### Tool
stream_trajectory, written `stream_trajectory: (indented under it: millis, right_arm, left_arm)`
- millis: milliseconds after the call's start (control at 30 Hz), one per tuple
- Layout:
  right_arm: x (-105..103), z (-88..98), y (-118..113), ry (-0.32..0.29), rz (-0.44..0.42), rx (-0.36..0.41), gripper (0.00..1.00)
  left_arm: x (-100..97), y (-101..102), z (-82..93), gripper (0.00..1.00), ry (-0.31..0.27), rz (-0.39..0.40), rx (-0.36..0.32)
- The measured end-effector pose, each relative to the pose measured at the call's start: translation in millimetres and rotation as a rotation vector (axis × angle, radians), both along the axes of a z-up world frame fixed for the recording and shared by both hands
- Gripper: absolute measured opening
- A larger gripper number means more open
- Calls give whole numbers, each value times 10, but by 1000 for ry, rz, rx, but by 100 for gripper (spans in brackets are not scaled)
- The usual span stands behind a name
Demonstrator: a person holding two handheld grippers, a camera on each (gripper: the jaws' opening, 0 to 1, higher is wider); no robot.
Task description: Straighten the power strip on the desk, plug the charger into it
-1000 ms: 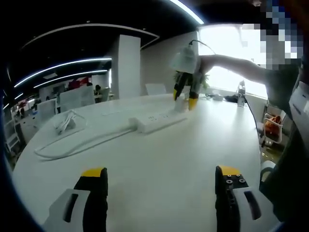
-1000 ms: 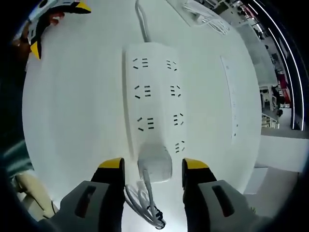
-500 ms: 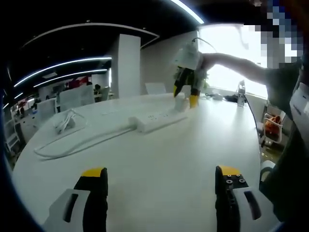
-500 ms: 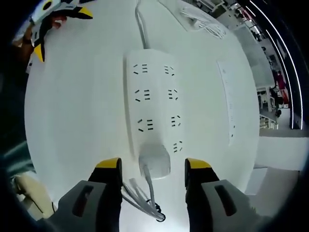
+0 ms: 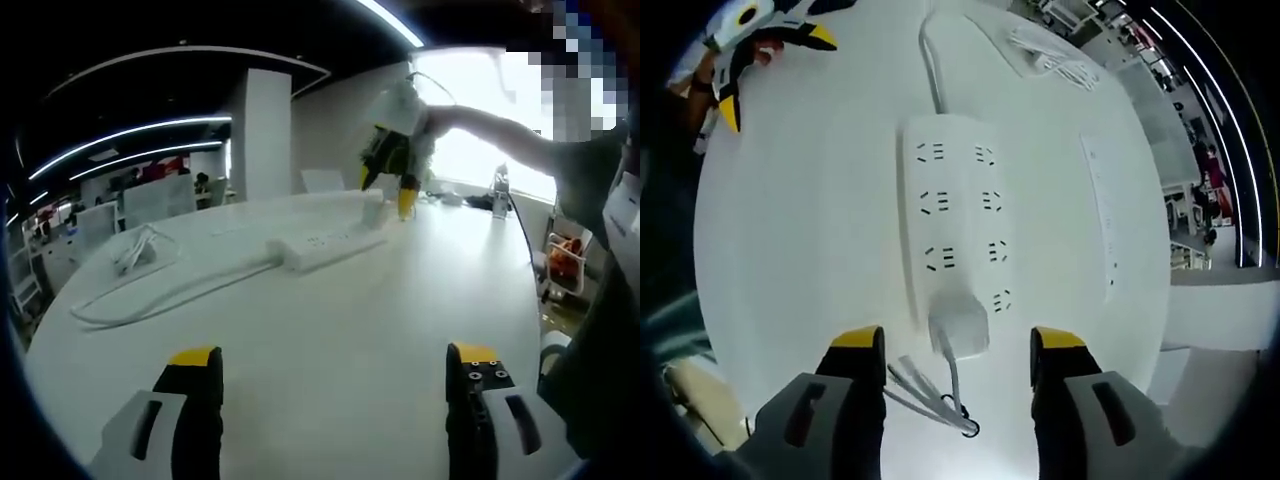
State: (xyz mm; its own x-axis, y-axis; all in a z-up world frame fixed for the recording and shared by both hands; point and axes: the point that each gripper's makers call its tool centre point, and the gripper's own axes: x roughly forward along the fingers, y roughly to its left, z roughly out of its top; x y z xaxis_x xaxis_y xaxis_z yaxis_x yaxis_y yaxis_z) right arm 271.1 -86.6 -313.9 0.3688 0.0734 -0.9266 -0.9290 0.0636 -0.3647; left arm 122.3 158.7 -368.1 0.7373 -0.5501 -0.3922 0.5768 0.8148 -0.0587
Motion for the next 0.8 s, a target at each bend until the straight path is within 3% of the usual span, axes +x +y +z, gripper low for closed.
stream_trajectory:
  millis: [800]
  right_arm:
    - [-30,126,-83,-45,1,73,73]
  left_arm:
    - [24,14,-24,95,11,10,19]
